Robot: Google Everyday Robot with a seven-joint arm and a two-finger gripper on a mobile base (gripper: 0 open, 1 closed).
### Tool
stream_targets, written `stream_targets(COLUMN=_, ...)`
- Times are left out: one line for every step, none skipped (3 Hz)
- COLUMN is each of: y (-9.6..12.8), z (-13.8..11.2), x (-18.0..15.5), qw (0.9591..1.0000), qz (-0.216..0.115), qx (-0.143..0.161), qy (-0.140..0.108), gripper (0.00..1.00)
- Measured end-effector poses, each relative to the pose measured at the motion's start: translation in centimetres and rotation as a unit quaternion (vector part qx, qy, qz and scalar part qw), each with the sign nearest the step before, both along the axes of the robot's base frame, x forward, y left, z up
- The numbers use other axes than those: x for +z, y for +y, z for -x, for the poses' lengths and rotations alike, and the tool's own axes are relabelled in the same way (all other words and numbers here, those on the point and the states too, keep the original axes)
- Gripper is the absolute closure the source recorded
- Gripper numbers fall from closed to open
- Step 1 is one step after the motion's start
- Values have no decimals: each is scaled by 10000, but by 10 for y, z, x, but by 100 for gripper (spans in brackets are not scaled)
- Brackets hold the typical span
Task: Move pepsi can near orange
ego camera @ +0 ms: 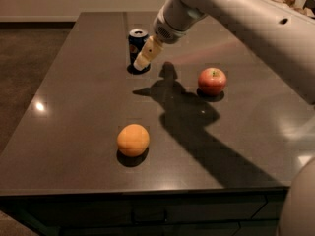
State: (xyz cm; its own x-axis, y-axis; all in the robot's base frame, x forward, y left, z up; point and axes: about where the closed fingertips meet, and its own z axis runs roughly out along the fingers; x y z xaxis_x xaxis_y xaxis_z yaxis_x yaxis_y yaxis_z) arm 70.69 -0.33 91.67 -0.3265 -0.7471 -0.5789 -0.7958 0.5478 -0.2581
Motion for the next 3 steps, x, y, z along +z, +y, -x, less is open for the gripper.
stream_targets(y=22, z=-13, x=-6, qw=9999, qz=-156, qx=-13, qy=23, gripper=0)
stream_targets(y=36, z=-23, x=-10, qw=9997, qz=-240, qx=-33, qy=61, gripper=0)
stream_targets(y=46, z=-31, x=-14, qw=9996, qz=-246, qx=-75, qy=113, gripper=18)
